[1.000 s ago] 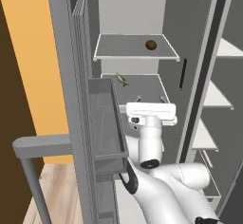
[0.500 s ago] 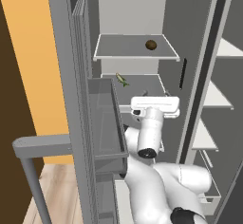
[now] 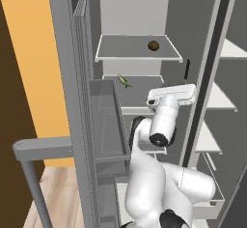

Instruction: Take the bell pepper and kiwi from the fridge shelf and place them in the freezer drawer to begin freezing them.

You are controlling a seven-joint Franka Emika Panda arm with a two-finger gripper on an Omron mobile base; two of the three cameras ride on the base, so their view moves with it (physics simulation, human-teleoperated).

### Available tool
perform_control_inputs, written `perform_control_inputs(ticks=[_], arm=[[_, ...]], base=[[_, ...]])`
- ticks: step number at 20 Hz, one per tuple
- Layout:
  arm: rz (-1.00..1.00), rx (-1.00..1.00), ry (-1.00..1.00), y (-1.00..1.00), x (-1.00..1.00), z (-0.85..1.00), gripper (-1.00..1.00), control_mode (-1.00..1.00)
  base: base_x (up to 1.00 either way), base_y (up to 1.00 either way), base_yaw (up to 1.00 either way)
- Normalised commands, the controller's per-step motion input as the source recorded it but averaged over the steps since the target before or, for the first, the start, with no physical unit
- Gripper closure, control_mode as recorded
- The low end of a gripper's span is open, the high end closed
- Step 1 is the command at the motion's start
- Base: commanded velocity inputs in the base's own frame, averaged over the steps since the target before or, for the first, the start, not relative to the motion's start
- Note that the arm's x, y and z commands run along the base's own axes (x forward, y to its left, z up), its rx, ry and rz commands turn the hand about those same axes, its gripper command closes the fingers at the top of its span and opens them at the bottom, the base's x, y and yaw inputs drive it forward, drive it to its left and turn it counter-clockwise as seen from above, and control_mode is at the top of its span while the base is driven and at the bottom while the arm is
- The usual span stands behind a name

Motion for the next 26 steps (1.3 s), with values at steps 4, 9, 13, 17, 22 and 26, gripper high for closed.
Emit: perform_control_inputs(ticks=[4,9,13,17,22,26], arm=[[-0.17,-0.14,0.39,-0.7,-0.25,0.63,-1.0,-1.0],[-0.03,0.0,0.34,-0.05,-0.28,0.97,-1.0,-1.0],[0.0,0.0,0.31,0.0,-0.26,0.99,-1.0,-1.0],[0.02,0.11,0.05,0.0,-0.65,0.24,-1.0,-1.0],[0.07,0.27,-0.02,0.26,-0.17,0.0,-1.0,-1.0],[0.0,0.32,0.01,0.44,0.23,0.37,-1.0,-1.0]], base=[[0.0,0.0,0.0],[0.0,0.0,0.0],[0.0,0.0,0.0],[0.0,0.0,0.0],[0.0,0.0,0.0],[0.0,0.0,0.0]])
